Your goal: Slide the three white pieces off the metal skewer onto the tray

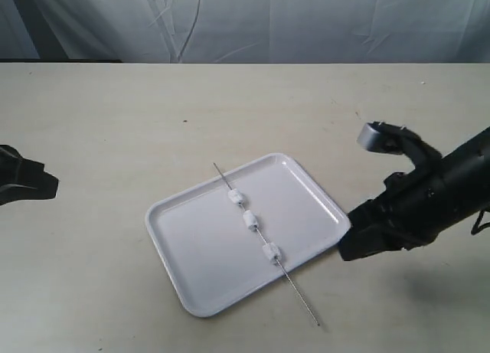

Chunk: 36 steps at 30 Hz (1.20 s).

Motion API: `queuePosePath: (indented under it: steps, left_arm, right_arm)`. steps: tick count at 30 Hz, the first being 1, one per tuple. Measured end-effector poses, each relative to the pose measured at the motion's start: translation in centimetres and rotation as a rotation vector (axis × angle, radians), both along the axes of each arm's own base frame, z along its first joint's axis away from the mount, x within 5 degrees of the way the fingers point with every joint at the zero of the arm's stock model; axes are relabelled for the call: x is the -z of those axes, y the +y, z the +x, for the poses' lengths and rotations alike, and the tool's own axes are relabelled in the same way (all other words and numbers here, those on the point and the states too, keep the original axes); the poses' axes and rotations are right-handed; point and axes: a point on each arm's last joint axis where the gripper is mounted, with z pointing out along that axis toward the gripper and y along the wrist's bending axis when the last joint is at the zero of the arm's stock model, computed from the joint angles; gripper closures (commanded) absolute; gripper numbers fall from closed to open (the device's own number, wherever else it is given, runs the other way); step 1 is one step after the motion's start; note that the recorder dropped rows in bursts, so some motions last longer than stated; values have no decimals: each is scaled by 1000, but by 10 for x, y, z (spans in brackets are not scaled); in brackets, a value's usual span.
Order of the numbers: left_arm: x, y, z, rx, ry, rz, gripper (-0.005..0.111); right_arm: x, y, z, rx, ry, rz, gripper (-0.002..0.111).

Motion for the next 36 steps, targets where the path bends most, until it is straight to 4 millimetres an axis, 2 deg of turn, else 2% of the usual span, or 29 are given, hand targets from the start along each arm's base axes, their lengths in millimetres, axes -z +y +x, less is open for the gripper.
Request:
queuePosePath:
  steps: [3,6,9,14,16,18,23,31,36]
  left_arm:
    - [8,-1,7,8,36,-12,89]
    - [11,-1,9,8,49,-14,81]
    - [11,-1,11,0,40,-11,79]
    - [11,-1,11,-3,35,-10,79]
    - [11,-1,11,-3,35,-10,79]
    - [11,-1,11,-4,33,-10,79]
    - [11,-1,11,-5,33,-12,79]
    - [10,-1,12,-8,32,-16,79]
    - [6,-6,13,-43,31,-103,79]
  right_arm:
    - [21,18,-2,-72,60,-19,65]
    - [36,38,-6,-154,20,-52,68]
    - [48,62,-11,-229,-72,-96,68]
    - [56,81,-18,-287,-153,-142,68]
    - [57,86,-20,-296,-178,-154,70]
    - [58,89,-21,-302,-193,-162,76]
    - [65,94,-20,-316,-197,-178,108]
    - [71,97,-18,-311,-168,-176,109]
    - [69,97,-18,-295,-159,-170,109]
